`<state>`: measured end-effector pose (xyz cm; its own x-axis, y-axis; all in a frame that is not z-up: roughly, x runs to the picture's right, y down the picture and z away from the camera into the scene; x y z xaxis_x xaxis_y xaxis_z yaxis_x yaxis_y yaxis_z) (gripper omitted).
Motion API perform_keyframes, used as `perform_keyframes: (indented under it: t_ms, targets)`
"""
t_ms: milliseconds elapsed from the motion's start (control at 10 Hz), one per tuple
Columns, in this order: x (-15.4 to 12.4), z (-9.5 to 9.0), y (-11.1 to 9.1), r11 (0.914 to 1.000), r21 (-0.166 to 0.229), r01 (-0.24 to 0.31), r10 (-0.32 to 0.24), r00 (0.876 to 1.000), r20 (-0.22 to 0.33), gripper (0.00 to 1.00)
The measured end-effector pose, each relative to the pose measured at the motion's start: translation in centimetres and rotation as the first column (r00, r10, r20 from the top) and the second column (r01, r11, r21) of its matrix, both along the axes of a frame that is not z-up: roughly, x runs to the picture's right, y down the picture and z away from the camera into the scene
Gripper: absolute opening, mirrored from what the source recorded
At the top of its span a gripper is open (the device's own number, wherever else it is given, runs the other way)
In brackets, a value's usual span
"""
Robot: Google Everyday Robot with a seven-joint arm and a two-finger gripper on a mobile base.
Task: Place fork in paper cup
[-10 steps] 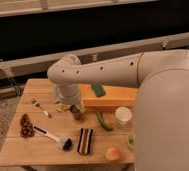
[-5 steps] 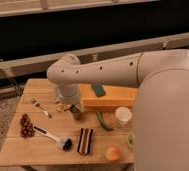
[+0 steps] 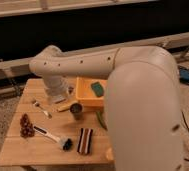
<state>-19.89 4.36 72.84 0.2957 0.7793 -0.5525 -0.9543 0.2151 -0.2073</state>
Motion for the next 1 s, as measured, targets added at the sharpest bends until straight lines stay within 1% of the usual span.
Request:
perform_keyframes:
  t_ms: [100, 200, 300, 400, 500, 1000]
  targets:
    - [-1.7, 0.7, -0.8, 0.9995, 0.012, 0.028, -0.028, 0.999, 0.019, 0.65]
    - [-3.8, 2.0, -1.6, 0.9972, 0.029, 0.069, -0.07, 0.997, 0.04, 0.65]
    - [-5.9, 3.5, -2.0, 0.9909, 0.05, 0.125, -0.128, 0.989, 0.074, 0.65]
    - [-6.7, 4.4, -2.3, 0.9859, 0.064, 0.154, -0.16, 0.983, 0.091, 0.65]
    - [-7.3, 4.8, -2.3, 0.9826, 0.072, 0.171, -0.178, 0.979, 0.102, 0.65]
    - [-7.3, 4.9, -2.4, 0.9826, 0.074, 0.17, -0.177, 0.979, 0.102, 0.65]
